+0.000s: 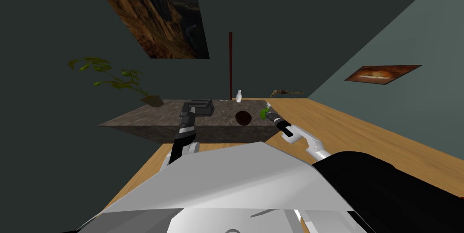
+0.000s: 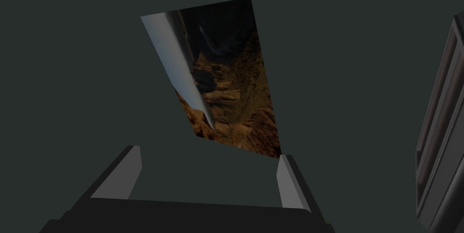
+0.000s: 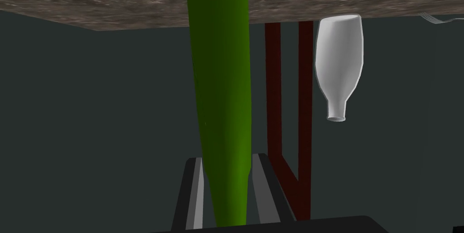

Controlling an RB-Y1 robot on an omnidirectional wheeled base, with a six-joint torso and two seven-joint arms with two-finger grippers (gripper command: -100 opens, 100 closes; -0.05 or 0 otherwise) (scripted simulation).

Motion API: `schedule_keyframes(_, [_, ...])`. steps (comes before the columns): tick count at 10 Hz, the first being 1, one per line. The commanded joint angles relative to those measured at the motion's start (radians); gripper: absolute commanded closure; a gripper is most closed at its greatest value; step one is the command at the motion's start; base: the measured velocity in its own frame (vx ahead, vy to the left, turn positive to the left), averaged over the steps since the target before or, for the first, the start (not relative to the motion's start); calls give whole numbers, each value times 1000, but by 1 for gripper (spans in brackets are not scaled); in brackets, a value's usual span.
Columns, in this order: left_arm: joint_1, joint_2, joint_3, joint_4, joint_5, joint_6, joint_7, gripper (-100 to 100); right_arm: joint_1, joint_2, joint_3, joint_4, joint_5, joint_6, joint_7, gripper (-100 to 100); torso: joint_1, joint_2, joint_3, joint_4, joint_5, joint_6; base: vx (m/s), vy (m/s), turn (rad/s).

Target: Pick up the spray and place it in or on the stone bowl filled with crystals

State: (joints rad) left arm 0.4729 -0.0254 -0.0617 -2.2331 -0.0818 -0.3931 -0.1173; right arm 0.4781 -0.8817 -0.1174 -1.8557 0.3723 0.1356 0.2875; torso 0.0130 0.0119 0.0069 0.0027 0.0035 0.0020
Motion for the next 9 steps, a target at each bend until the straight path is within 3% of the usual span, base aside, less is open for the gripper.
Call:
schedule_keyframes(1, [0, 0, 0, 0, 0, 0, 0, 0, 33, -28, -32, -41, -16, 10, -3, 100, 0, 0, 0, 0, 0, 0, -147, 203, -60])
schedule_keyframes(5, [0, 0, 0, 0, 0, 0, 0, 0, 84, -85, -76, -117, -50, 38, -17, 100, -1, -1, -1, 0, 0, -1, -96, 118, -53])
schedule_keyframes(9, [0, 0, 0, 0, 0, 0, 0, 0, 119, -140, -107, -188, -86, 70, -38, 100, -5, -8, -5, -1, -1, -2, -17, 67, -50])
